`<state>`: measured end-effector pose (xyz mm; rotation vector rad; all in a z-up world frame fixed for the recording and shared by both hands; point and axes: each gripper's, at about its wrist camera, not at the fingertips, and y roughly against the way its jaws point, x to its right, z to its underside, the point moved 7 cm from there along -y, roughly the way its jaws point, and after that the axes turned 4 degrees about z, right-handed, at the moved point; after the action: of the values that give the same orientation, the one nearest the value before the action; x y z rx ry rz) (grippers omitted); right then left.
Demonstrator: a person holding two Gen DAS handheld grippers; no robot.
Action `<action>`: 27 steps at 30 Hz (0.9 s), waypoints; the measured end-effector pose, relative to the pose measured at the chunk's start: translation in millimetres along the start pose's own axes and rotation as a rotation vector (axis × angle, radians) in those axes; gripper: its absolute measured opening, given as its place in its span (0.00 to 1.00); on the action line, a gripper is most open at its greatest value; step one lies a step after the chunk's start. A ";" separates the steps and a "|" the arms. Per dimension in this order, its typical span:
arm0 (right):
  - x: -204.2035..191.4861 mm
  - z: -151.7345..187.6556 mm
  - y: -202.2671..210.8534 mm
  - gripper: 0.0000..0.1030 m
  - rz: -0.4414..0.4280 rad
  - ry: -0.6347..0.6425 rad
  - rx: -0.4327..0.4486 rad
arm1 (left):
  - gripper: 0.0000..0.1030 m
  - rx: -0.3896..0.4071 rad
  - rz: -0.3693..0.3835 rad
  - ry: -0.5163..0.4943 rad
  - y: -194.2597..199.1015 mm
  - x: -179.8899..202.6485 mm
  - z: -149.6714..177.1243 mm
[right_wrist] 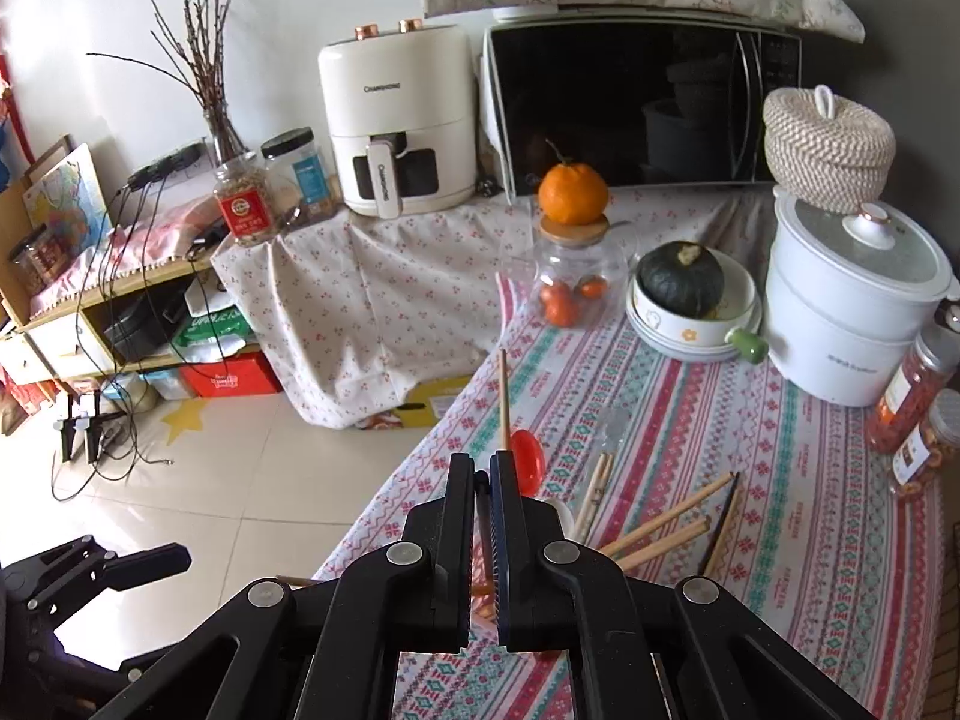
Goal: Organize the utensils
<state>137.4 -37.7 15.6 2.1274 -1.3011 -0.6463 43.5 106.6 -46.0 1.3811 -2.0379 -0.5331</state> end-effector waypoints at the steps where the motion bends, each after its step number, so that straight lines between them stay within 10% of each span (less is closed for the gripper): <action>1: 0.6 -1.1 -6.3 0.04 0.005 -0.005 -0.016 | 0.66 -0.002 0.002 -0.003 0.1 0.7 0.2; 10: 10.0 -10.2 -35.3 0.05 0.049 -0.034 -0.043 | 0.66 -0.040 0.022 -0.039 -6.4 12.0 4.7; 18: 23.5 -20.4 3.6 0.25 0.048 -0.069 0.033 | 0.66 -0.068 0.039 -0.073 -11.7 26.8 9.3; 27: 74.3 31.4 46.7 0.40 0.117 -0.108 0.029 | 0.66 -0.127 0.067 -0.133 -27.0 64.0 22.2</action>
<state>117.9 -128.9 16.0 2.0457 -1.4899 -0.7052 29.6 37.0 -62.5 1.2276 -2.1079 -0.7289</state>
